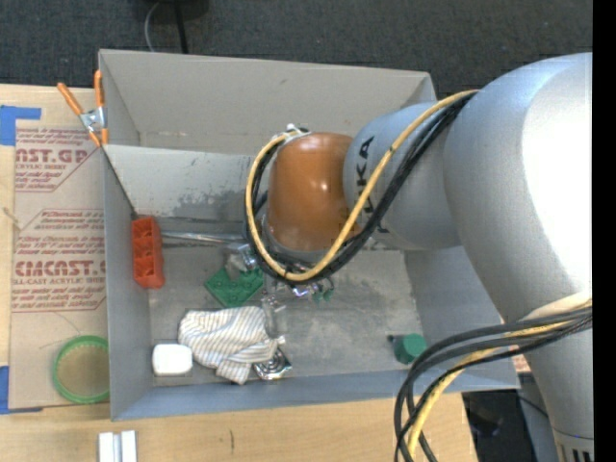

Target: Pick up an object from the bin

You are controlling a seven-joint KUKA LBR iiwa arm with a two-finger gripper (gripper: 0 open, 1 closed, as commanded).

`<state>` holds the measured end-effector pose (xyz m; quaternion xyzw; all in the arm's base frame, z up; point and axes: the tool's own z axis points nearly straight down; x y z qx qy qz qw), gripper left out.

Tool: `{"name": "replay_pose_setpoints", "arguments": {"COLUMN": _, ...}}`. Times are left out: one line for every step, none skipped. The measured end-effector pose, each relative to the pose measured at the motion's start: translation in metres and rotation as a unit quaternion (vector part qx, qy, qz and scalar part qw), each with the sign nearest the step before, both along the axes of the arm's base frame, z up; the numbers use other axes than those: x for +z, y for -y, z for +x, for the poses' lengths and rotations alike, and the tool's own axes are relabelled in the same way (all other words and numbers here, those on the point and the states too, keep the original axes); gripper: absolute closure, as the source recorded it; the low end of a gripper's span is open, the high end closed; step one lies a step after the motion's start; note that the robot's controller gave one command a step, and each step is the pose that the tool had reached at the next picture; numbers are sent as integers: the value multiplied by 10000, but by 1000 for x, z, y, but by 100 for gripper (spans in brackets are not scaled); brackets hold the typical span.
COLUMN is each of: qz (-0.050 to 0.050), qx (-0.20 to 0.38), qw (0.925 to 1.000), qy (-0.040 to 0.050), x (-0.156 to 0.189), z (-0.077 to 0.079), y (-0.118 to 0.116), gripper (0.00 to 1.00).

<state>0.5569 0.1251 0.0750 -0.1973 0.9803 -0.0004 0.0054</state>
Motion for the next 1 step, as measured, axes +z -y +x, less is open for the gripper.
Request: {"name": "replay_pose_setpoints", "arguments": {"qz": 7, "qx": -154, "qw": 9999, "qy": -8, "x": -3, "z": 3, "y": -35, "gripper": 0}}
